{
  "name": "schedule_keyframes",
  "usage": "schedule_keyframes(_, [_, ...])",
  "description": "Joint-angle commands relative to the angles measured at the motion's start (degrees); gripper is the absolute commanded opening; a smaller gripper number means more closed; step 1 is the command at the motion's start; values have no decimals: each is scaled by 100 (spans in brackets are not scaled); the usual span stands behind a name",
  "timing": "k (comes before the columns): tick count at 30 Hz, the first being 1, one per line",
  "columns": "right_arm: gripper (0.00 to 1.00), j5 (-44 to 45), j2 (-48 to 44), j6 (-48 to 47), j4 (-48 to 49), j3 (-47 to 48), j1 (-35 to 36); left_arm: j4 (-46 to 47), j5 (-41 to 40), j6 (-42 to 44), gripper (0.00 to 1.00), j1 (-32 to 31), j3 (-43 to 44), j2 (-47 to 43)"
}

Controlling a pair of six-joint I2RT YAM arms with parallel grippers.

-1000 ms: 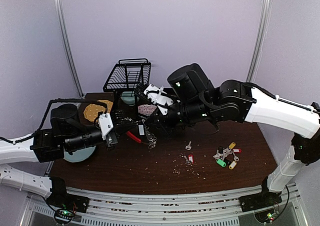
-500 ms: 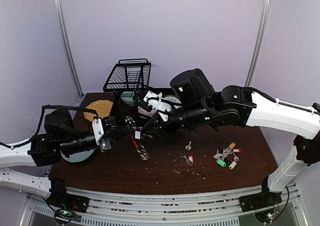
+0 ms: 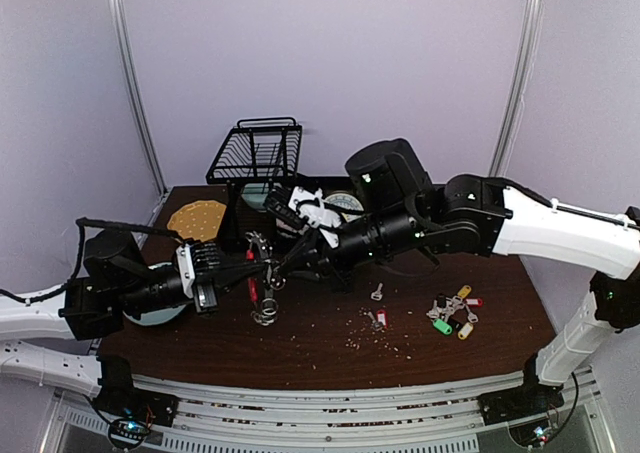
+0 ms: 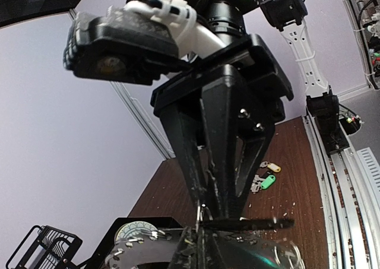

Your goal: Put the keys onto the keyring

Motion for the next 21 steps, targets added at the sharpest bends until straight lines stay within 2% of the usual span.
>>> schedule_keyframes(1, [19, 458, -402, 36, 191, -240, 19, 536, -144, -4, 0, -18, 58, -25])
schedule_keyframes(5, [26, 908, -837, -48, 309, -609, 5, 518, -148, -7, 0, -18, 54, -25])
schedule_keyframes(9, [37, 791, -1078, -105, 486, -767, 5, 510, -142, -3, 0, -18, 59, -41])
schedule_keyframes(11, [39, 693, -1072, -137, 742, -784, -1, 510, -145, 1, 0, -18, 52, -34])
schedule_keyframes(18, [29, -79, -616, -572, 1300, -491, 20, 523, -118, -38, 0, -18, 72, -42])
schedule_keyframes(21, [28, -219, -505, -715, 1373, -471, 13, 542, -99, -61, 0, -19, 63, -64])
